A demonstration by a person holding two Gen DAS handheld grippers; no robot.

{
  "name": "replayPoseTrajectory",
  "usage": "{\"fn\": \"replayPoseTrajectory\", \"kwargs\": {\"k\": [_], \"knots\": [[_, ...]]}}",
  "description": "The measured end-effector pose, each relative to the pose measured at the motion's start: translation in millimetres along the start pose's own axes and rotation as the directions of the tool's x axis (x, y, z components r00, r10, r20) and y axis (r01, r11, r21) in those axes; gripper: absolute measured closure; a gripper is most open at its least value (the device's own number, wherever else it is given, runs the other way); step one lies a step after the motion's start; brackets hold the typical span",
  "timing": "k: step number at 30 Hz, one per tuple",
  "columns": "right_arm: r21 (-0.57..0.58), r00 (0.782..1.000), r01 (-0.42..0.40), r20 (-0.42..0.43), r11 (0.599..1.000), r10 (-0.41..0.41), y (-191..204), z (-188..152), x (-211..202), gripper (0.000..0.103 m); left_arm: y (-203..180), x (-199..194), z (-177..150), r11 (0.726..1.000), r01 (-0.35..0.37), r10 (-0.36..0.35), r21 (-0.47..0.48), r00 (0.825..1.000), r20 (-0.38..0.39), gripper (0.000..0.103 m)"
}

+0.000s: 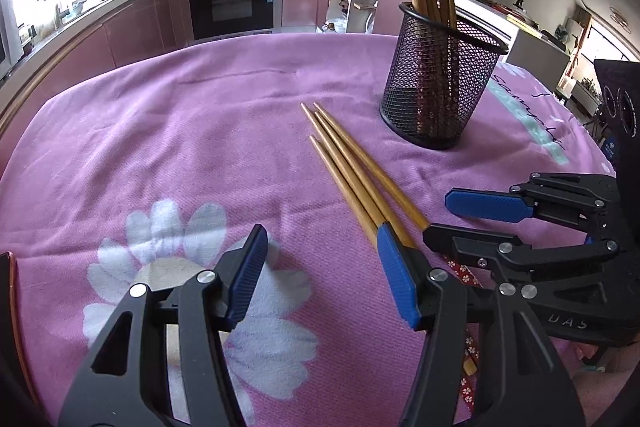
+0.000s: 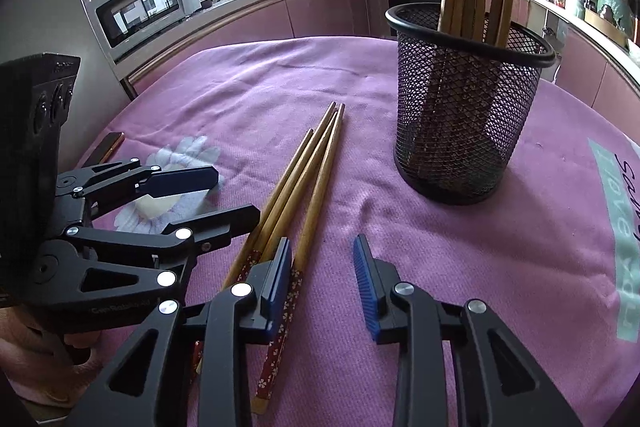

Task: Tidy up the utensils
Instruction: 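Withdraw both tools from the cup back to the remaining chopsticks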

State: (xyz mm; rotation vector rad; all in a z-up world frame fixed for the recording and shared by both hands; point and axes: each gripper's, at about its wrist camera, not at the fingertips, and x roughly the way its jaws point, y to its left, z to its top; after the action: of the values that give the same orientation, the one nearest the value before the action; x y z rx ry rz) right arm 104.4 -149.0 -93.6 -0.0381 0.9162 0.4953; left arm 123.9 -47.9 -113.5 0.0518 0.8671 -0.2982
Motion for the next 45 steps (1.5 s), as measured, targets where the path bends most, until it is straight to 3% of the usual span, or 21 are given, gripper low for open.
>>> {"fn": "replayPoseTrajectory", "kwargs": {"k": [13, 17, 19, 27, 34, 45], "knots": [[0.005, 1.000, -0.008, 0.002, 1.000, 0.008, -1, 1, 1, 0.073, -4, 4, 0, 1.000, 0.011, -0.011, 0.009, 1.000, -0.007, 0.047], [0.004, 1.000, -0.007, 0.001, 1.000, 0.006, -1, 1, 0, 0.073, -6, 3, 1, 0.999, 0.002, -0.002, 0.035, 1.000, -0.009, 0.056], [0.005, 1.000, -0.007, 0.002, 1.000, 0.007, -1, 1, 0, 0.073, -5, 7, 2, 0.998, -0.020, 0.022, 0.052, 0.999, -0.035, 0.070], [0.003, 1.000, -0.004, 0.002, 1.000, 0.004, -1, 2, 1, 0.074, 0, 8, 4, 0.998, -0.010, 0.012, 0.061, 0.999, -0.037, 0.069], [0.012, 1.000, -0.010, 0.004, 1.000, 0.010, -3, 2, 1, 0.073, 4, 3, 10, 0.997, 0.081, -0.081, -0.006, 0.996, -0.032, 0.063], [0.008, 1.000, -0.009, 0.003, 1.000, 0.009, -3, 3, 1, 0.073, -2, 11, 12, 0.997, 0.074, -0.072, 0.033, 0.996, -0.056, 0.065]]}}
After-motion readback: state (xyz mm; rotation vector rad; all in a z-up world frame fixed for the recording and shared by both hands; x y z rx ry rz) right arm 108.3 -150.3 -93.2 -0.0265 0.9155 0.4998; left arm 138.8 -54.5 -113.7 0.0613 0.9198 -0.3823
